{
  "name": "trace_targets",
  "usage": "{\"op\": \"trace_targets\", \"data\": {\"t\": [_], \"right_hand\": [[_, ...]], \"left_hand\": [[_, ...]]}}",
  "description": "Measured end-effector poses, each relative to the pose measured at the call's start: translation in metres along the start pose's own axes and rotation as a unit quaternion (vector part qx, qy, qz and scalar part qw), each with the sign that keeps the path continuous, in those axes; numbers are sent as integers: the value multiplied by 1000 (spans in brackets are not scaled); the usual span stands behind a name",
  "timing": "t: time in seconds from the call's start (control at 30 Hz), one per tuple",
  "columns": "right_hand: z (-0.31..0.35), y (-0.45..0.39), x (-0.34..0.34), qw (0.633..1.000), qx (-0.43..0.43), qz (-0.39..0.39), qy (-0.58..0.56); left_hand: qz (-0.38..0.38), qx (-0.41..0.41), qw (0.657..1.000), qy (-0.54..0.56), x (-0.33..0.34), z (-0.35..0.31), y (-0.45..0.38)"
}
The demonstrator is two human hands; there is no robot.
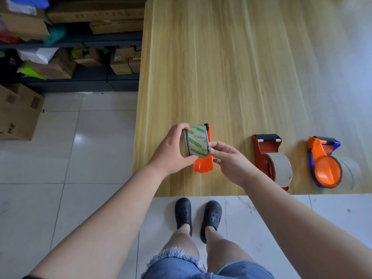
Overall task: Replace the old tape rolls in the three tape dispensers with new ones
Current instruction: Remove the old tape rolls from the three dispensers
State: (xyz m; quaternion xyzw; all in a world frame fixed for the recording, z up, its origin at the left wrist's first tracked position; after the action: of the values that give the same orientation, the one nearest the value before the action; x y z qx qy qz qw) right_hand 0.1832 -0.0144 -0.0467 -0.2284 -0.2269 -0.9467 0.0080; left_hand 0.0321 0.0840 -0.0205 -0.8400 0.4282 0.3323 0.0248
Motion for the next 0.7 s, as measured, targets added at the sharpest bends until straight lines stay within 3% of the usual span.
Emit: {"op": "trace_targets", "data": {"t": [0.17, 0.33, 0.5, 0.7], "right_hand": [[-5, -1, -5, 999, -17, -22, -30], [-7, -4, -12, 997, -2, 13, -72], [-12, -4, -17, 993, 28, 45, -103], [-8, -3, -22, 987, 78, 48, -135]], "left_hand": [[10, 29, 999, -41, 0, -3, -2], [11, 30, 997, -75, -1, -6, -5], [65, 39, 991, -111, -1, -8, -11], [72, 9, 994, -87, -2, -13, -12]]}}
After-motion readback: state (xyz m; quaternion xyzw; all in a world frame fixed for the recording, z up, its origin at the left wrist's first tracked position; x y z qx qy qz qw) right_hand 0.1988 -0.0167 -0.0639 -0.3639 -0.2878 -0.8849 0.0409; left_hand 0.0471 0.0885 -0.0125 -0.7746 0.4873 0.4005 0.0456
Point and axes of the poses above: each hand's wrist, its own y-axis away from the middle knuckle, its own x-axis out of the palm, z = x × y, the point moved 2 cm from there along -y, towards the middle knuckle, and after that the axes turned 8 degrees about z, right-handed, at the moved point
